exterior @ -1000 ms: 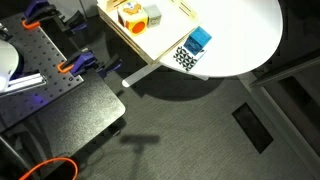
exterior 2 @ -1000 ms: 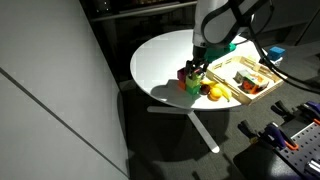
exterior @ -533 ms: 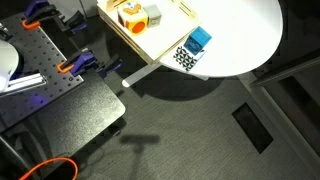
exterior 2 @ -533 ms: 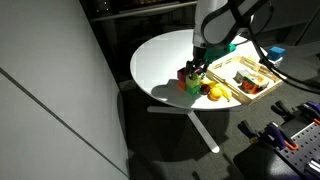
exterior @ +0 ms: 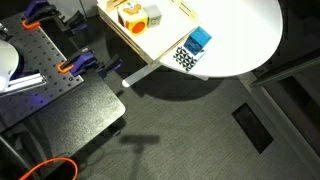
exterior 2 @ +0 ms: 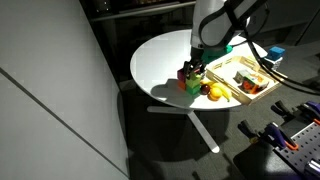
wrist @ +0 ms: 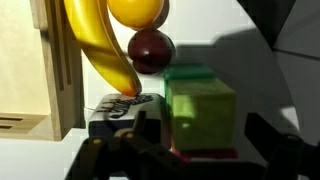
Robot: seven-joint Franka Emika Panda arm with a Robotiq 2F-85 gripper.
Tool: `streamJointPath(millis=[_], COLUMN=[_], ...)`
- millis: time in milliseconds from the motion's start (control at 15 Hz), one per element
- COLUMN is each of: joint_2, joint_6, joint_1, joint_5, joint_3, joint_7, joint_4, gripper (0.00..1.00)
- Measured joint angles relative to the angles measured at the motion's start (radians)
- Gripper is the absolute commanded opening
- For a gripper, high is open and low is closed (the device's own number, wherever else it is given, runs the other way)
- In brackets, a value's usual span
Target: Pick up the light green block and put it in the wooden tray
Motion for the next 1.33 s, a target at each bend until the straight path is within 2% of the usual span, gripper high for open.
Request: streamJointPath(millis=[67,133,267,533,600,1000,1333], joint_2=[0.009,0.02,0.04,0.061,0.061,0.034,-0.023], joint_6=[0.002,0.002,0.002,0.002,0.002,-0.009,-0.107], joint_1=[0.001,0.003,0.007,0.01,0.01,0.01,0.001], joint_5=[0.0,0.0,0.0,0.0,0.0,0.0,0.0], joint_3=[0.001,0.001,0.002,0.0,-0.002,-0.018,-0.058], joint_7=[0.0,0.0,-0.001,-0.001,-0.001,-0.001,0.001], joint_4=[0.006,0.013,0.025,0.045,0.049,0.074,0.068], gripper=[0.96,0.74,0.7,0.35,0.31,0.26,0.25])
